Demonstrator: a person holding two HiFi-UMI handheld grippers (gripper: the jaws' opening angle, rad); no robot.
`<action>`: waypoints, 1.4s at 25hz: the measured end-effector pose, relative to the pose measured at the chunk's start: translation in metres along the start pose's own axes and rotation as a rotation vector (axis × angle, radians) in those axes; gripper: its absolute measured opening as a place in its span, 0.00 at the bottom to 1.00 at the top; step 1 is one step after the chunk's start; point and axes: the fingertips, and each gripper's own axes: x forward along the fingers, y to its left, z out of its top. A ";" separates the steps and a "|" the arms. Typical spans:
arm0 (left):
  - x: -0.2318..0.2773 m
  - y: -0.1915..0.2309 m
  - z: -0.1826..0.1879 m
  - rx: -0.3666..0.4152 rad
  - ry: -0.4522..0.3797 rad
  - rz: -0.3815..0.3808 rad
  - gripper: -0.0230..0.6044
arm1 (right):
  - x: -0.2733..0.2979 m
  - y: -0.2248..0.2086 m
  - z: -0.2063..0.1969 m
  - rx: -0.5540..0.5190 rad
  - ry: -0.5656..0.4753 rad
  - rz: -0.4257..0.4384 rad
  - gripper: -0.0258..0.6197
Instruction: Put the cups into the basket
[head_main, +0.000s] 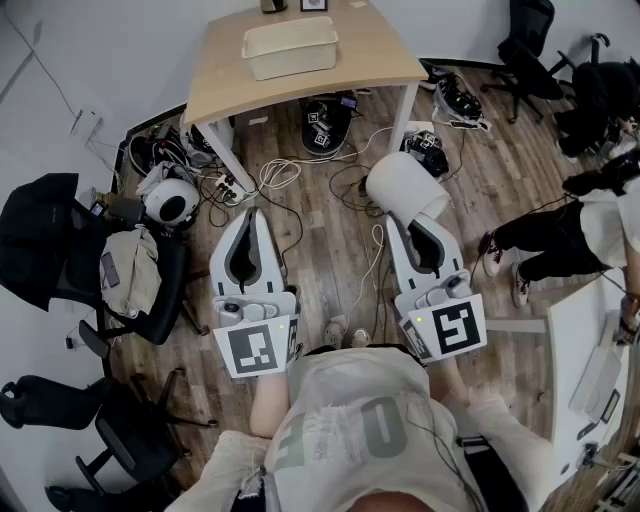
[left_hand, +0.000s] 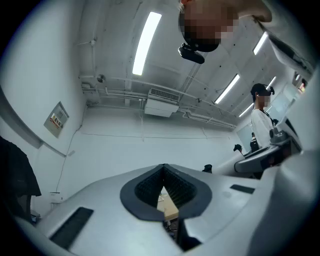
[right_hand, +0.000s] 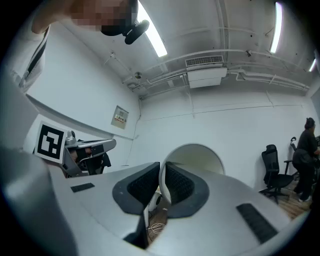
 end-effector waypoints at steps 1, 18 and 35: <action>0.002 -0.001 0.000 0.000 -0.007 0.003 0.04 | 0.000 -0.002 0.000 -0.002 -0.003 0.000 0.09; 0.019 -0.024 -0.003 0.015 -0.024 0.022 0.04 | -0.006 -0.041 -0.015 0.006 0.000 0.031 0.09; 0.158 0.041 -0.063 -0.043 -0.064 0.009 0.04 | 0.139 -0.089 -0.033 -0.039 0.004 0.024 0.09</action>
